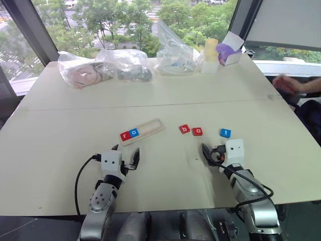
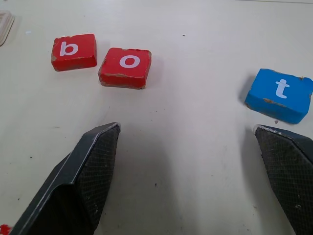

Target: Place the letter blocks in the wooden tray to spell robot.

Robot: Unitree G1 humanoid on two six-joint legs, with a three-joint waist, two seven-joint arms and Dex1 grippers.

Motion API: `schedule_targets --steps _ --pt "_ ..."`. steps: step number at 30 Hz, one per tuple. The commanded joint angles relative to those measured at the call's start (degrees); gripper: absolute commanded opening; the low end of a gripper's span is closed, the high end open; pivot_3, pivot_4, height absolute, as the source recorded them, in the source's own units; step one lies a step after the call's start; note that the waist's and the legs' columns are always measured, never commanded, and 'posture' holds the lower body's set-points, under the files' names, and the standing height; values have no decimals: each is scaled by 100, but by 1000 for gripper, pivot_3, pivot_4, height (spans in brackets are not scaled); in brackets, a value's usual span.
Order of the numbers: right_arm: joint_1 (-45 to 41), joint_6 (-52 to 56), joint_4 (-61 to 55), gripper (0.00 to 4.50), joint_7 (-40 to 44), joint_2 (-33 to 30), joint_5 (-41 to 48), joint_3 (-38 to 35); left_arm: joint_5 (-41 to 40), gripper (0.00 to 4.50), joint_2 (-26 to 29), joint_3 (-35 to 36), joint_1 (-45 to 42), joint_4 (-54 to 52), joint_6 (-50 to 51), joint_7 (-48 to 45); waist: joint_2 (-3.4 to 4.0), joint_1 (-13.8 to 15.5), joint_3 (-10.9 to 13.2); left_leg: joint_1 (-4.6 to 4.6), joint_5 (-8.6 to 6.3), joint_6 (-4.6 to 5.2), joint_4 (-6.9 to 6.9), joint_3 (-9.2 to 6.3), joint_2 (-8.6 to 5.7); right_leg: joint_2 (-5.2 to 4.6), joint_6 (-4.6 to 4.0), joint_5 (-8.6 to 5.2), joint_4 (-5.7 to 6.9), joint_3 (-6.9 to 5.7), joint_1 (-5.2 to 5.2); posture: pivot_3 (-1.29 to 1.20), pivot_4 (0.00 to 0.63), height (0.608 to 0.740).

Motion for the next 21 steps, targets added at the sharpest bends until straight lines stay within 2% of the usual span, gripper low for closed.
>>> schedule_targets --steps 1,9,21 --pt "78 53 -17 4450 78 -49 -46 93 -35 4500 22 80 98 -29 79 30 -1 0 0 0 0 0 0 0 0 0 0 0 0 0 -1 0 150 740" --pt "182 -11 -124 4450 260 -220 -29 141 -205 4500 151 107 222 -419 252 -123 -7 0 4 -15 -1 0 -3 0 0 -1 7 -5 -3 0 -12 0 150 740" --pt "405 -81 -409 4450 327 -241 -98 315 -399 4500 395 261 86 -1591 1383 -92 -51 5 34 -29 -1 -1 -6 -2 -1 -2 6 -4 -4 -1 -26 0 150 740"
